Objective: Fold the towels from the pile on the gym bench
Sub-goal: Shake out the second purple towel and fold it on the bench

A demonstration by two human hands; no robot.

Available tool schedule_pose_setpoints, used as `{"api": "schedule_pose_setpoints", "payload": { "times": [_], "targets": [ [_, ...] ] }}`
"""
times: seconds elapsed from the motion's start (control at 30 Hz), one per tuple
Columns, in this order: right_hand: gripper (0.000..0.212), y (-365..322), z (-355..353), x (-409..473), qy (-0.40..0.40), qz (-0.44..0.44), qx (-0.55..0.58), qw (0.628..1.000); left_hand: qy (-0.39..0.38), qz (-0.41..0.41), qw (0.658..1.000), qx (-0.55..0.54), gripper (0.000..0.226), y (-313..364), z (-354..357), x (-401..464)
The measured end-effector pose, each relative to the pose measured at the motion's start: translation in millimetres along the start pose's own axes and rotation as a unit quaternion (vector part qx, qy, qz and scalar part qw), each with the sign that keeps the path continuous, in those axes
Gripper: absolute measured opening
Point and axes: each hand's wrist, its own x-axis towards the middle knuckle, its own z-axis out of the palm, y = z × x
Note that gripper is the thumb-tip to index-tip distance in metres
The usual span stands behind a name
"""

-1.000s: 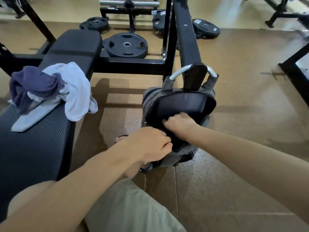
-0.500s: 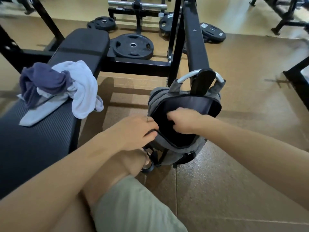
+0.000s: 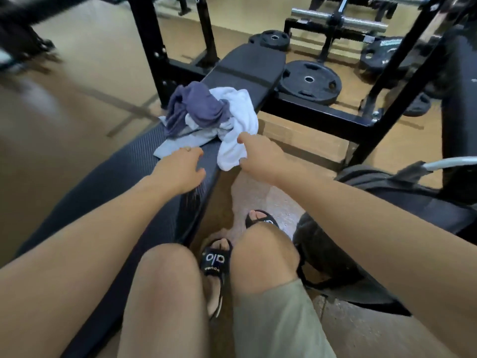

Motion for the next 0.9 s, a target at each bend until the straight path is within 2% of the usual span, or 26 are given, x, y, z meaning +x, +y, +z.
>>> {"api": "schedule_pose_setpoints", "payload": {
  "times": [0.1,0.23,0.3,0.37,0.53,0.63,0.7,0.77,0.83,0.9],
  "targets": [
    [0.042,-15,18,50,0.044,-0.005,0.019,0.999,0.010,-0.017,1.000,0.002,0.065,-23,0,12],
    [0.035,-29,38,116,0.101,-0.030,-0.021,0.994,-0.066,-0.050,0.996,0.016,0.080,-50,15,33],
    [0.046,-34,46,144,0.109,-0.027,-0.071,0.991,-0.088,-0.058,0.994,-0.002,0.081,-62,29,39],
    [0.059,-35,54,165,0.109,-0.019,-0.120,0.987,-0.075,-0.057,0.996,-0.002,0.081,-71,39,41],
    [0.028,-35,61,185,0.180,-0.020,-0.114,0.977,-0.064,-0.045,0.997,0.009,0.080,-78,43,40],
    [0.018,-46,48,170,0.206,-0.064,-0.065,0.974,-0.071,-0.058,0.994,-0.058,0.084,-74,34,36],
    [0.022,-56,35,151,0.227,-0.102,-0.076,0.965,-0.035,-0.069,0.988,-0.132,0.088,-66,20,29],
    [0.035,-70,20,123,0.268,-0.132,-0.102,0.949,0.051,-0.064,0.977,-0.195,0.082,-56,3,19],
    [0.029,-86,1,89,0.322,-0.142,-0.038,0.935,0.150,-0.051,0.950,-0.268,0.078,-46,-20,6],
    [0.020,-99,-14,57,0.339,-0.167,0.035,0.925,0.221,-0.028,0.922,-0.318,0.077,-37,-41,-9]
  ]
}}
